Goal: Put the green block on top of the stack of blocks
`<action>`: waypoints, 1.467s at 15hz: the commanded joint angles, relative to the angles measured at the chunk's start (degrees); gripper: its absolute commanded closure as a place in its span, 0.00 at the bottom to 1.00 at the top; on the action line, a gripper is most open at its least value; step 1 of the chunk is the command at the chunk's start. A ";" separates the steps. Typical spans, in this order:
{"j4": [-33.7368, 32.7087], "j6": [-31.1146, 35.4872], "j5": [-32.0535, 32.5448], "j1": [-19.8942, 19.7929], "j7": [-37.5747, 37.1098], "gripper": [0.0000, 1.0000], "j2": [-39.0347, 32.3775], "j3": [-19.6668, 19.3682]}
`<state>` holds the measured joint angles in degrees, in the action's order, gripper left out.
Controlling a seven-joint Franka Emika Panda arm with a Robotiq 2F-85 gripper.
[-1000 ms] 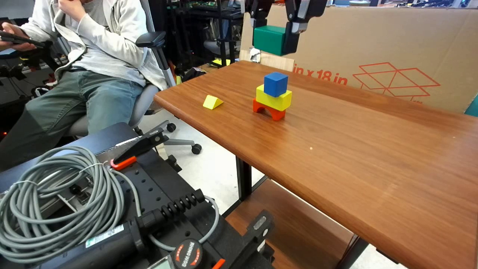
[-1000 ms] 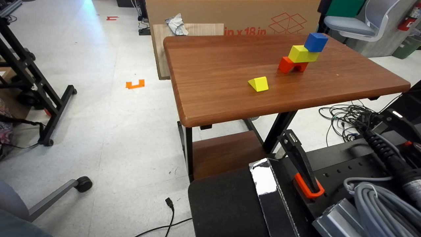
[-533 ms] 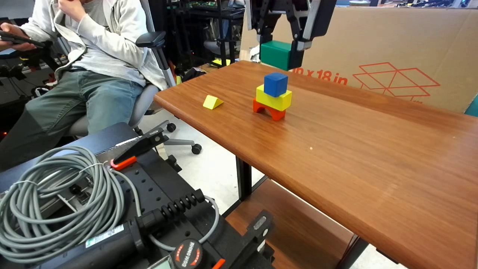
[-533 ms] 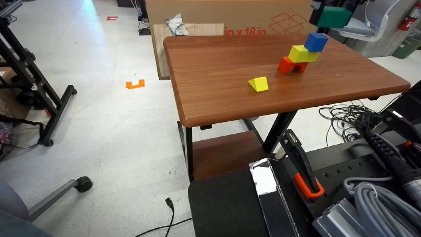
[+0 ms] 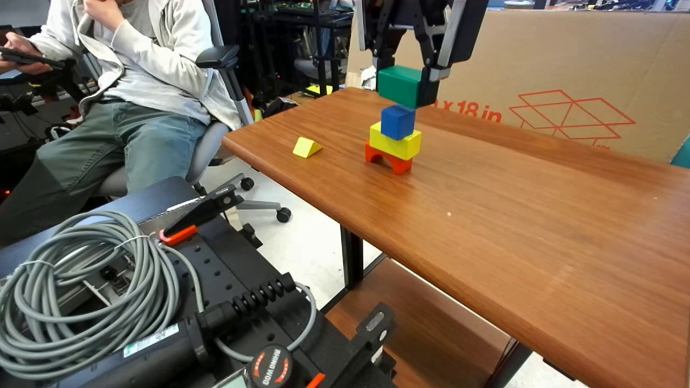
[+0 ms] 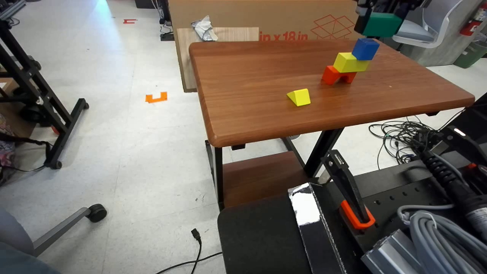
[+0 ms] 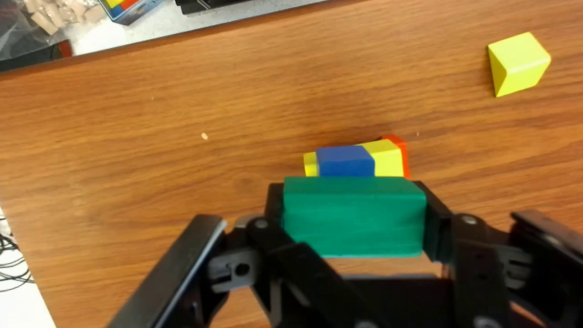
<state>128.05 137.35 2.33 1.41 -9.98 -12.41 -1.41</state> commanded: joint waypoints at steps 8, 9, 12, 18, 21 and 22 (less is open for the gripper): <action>-0.50 1.32 0.55 0.28 -0.53 0.58 -1.78 0.00; -0.70 1.27 0.48 0.33 -0.51 0.58 -2.14 0.05; -1.40 0.97 0.28 0.46 -0.49 0.58 -2.98 0.15; -1.84 0.74 0.05 0.33 -0.24 0.00 -2.15 0.11; -2.55 -0.56 -0.62 0.05 0.01 0.00 -0.64 0.11; -2.81 -2.23 -0.42 0.07 0.55 0.00 0.40 0.17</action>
<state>126.15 137.35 2.21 1.66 -9.98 -14.12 -1.28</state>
